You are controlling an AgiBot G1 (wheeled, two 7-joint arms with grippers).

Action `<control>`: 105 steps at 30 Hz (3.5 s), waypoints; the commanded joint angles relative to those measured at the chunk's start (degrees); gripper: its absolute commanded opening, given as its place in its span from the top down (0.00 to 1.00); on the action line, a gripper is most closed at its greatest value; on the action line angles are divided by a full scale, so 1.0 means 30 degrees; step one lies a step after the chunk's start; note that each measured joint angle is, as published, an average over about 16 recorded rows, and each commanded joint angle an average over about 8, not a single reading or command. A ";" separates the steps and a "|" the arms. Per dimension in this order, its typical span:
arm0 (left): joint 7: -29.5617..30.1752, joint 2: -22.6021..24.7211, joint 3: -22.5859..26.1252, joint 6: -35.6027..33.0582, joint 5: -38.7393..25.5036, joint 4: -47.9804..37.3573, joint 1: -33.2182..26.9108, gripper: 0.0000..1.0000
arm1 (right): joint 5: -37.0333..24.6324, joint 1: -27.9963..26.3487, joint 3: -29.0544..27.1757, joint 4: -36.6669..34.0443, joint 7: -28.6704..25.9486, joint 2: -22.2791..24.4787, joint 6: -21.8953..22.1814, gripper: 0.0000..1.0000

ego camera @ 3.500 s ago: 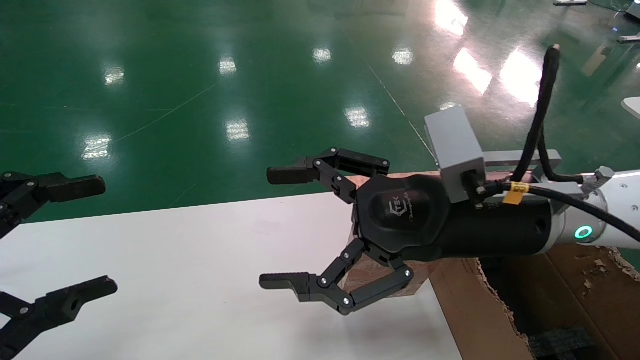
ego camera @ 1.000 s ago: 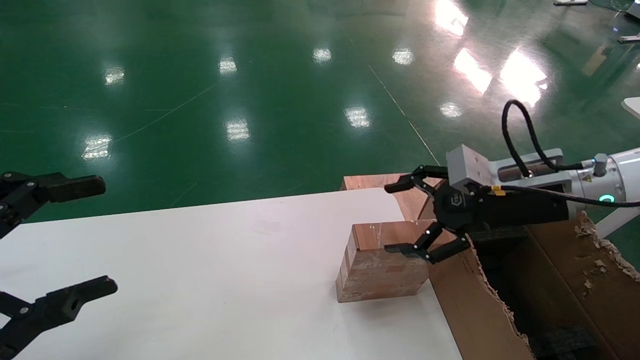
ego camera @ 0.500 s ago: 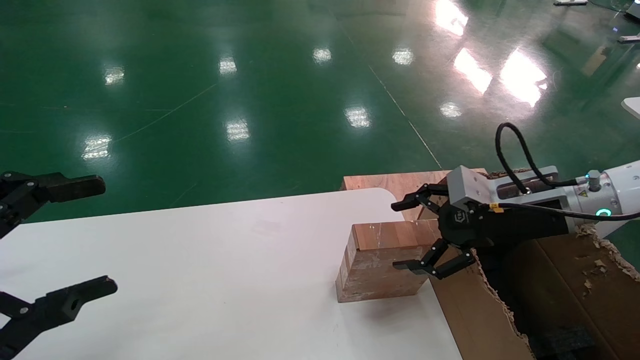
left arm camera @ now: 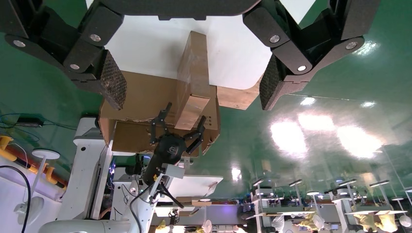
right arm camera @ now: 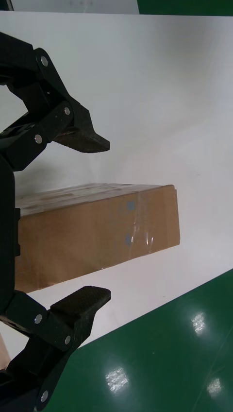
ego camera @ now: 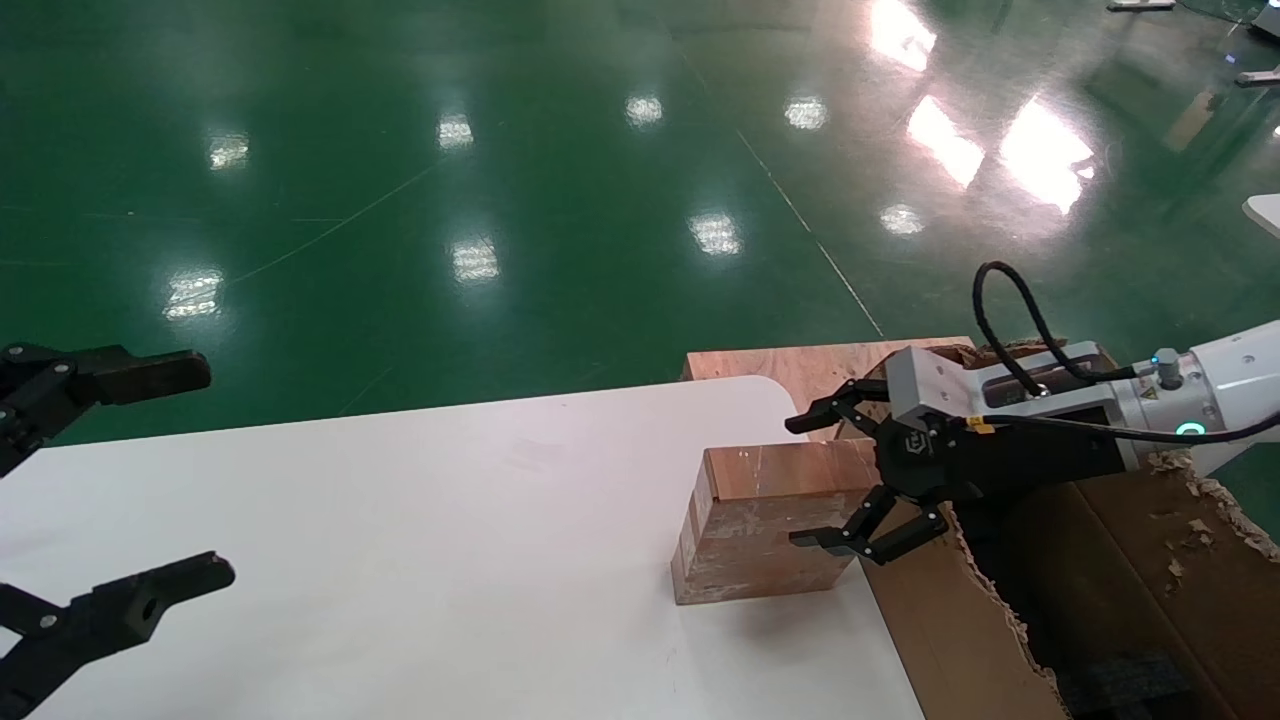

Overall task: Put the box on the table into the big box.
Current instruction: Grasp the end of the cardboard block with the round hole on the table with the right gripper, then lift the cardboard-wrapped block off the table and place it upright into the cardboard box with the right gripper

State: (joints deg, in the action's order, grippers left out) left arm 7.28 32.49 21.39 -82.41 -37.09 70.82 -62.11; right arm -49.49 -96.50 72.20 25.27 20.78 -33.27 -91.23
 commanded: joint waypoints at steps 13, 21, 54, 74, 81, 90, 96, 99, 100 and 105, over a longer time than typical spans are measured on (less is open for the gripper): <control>0.0000 0.0000 0.0000 0.0000 0.0000 0.0000 0.0000 0.00 | 0.0615 -0.0393 0.1527 -0.1643 0.0914 -0.0578 0.0051 0.00; 0.0000 -0.0002 -0.0001 0.0002 0.0002 -0.0003 0.0003 0.00 | 0.0940 -0.0552 0.2013 -0.2374 0.1264 -0.0893 0.0064 0.00; 0.0000 -0.0003 -0.0003 0.0004 0.0005 -0.0006 0.0005 1.00 | 0.0913 -0.0542 0.1985 -0.2331 0.1262 -0.0880 0.0070 1.00; -0.0001 -0.0003 -0.0002 0.0004 0.0005 -0.0006 0.0005 1.00 | 0.5551 -0.2551 0.0849 0.3274 -0.5741 0.3096 0.0446 1.00; -0.0001 -0.0003 -0.0001 0.0004 0.0005 -0.0006 0.0005 1.00 | 0.5388 -0.5039 -0.0283 0.7681 -0.8995 0.7748 0.1923 1.00; -0.0001 -0.0003 -0.0001 0.0004 0.0005 -0.0006 0.0005 1.00 | 0.2541 -0.6393 -0.0715 1.5272 -1.3500 1.6247 0.6381 1.00; -0.0001 -0.0003 -0.0001 0.0004 0.0005 -0.0006 0.0005 1.00 | 0.2152 -0.7006 0.2009 1.7359 -1.4178 1.9770 0.9694 1.00; -0.0001 -0.0003 -0.0001 0.0004 0.0005 -0.0006 0.0005 1.00 | 0.2362 -0.7738 0.3866 1.7376 -1.3603 2.0450 1.0805 1.00; -0.0001 -0.0003 -0.0001 0.0004 0.0005 -0.0006 0.0005 1.00 | 0.2467 -0.8021 0.4535 1.7360 -1.3401 2.0592 1.1161 1.00; -0.0001 -0.0003 -0.0001 0.0004 0.0005 -0.0006 0.0005 1.00 | 0.2990 -0.9484 0.7821 1.7197 -1.2526 2.0993 1.2938 1.00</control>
State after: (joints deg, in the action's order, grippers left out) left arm 7.27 32.49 21.39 -82.40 -37.08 70.80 -62.09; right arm -40.80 -124.79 94.94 76.66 -16.98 29.71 -52.50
